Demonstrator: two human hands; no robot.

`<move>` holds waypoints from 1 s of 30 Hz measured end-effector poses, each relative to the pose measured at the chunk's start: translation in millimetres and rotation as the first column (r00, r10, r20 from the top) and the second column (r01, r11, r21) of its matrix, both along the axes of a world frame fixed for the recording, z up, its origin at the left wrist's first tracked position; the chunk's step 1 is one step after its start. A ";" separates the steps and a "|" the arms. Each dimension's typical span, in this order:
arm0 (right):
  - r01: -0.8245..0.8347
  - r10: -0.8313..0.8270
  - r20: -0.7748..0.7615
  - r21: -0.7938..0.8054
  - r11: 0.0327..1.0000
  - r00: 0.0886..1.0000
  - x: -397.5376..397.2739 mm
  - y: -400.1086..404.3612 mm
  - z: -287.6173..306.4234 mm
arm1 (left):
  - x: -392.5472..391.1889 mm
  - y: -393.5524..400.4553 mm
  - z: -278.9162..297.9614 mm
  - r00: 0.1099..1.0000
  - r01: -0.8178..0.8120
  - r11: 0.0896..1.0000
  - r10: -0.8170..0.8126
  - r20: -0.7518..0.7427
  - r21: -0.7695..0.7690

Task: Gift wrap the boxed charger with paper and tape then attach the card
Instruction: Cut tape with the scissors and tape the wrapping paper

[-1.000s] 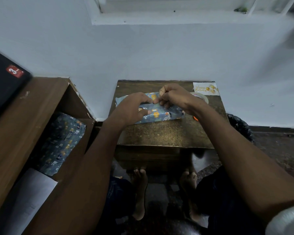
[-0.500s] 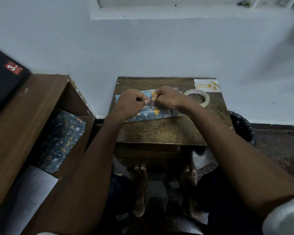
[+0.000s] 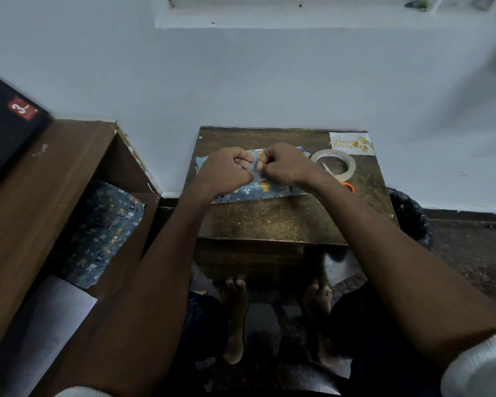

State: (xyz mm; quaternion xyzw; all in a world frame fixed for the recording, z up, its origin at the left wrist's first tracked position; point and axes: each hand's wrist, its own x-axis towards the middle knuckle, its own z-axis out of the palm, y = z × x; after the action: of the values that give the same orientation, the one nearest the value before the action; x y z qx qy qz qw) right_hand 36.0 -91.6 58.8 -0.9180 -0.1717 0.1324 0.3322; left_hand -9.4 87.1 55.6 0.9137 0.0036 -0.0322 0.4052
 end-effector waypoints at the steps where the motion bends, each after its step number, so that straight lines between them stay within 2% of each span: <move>1: 0.004 -0.004 0.021 -0.012 1.000 1.000 -0.2 0.5 -0.6 | 0.7 -1.0 -1.7 1.000 -0.002 1.000 0.002 0.000 0.001; 7: -0.017 0.020 0.077 -0.039 0.999 0.997 -4.0 0.6 5.1 | 4.1 -8.3 -14.6 0.995 -0.038 0.998 0.033 0.091 0.055; 11: -0.014 0.019 0.105 -0.052 0.999 0.994 -2.0 1.6 1.5 | 7.6 -8.3 -17.2 0.995 -0.064 0.997 0.062 0.081 0.030; 17: 0.161 -0.177 0.166 0.109 0.981 0.970 0.1 -0.3 -7.0 | 12.3 -7.2 -14.8 0.997 -0.077 0.997 0.076 0.005 0.017; 20: 0.170 -0.184 0.191 0.085 0.982 0.964 2.2 0.8 -11.3 | 13.5 -3.7 -16.3 0.997 -0.080 0.996 0.080 0.009 0.031; 27: 0.053 -0.053 0.014 0.030 0.998 0.998 1.3 -10.6 3.3 | 12.5 -8.8 -17.5 0.991 -0.128 0.991 0.126 0.046 0.038; 30: 0.055 -0.054 -0.029 0.038 0.998 0.998 3.3 -11.8 5.4 | 9.7 -10.7 -14.8 0.991 -0.128 0.991 0.126 0.048 0.040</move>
State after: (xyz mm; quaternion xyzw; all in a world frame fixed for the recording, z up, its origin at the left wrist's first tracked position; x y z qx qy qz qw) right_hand 39.4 -103.4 64.3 -0.9138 -0.1442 0.1329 0.3557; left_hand 0.3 76.4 40.8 0.9205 0.0533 0.0145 0.3868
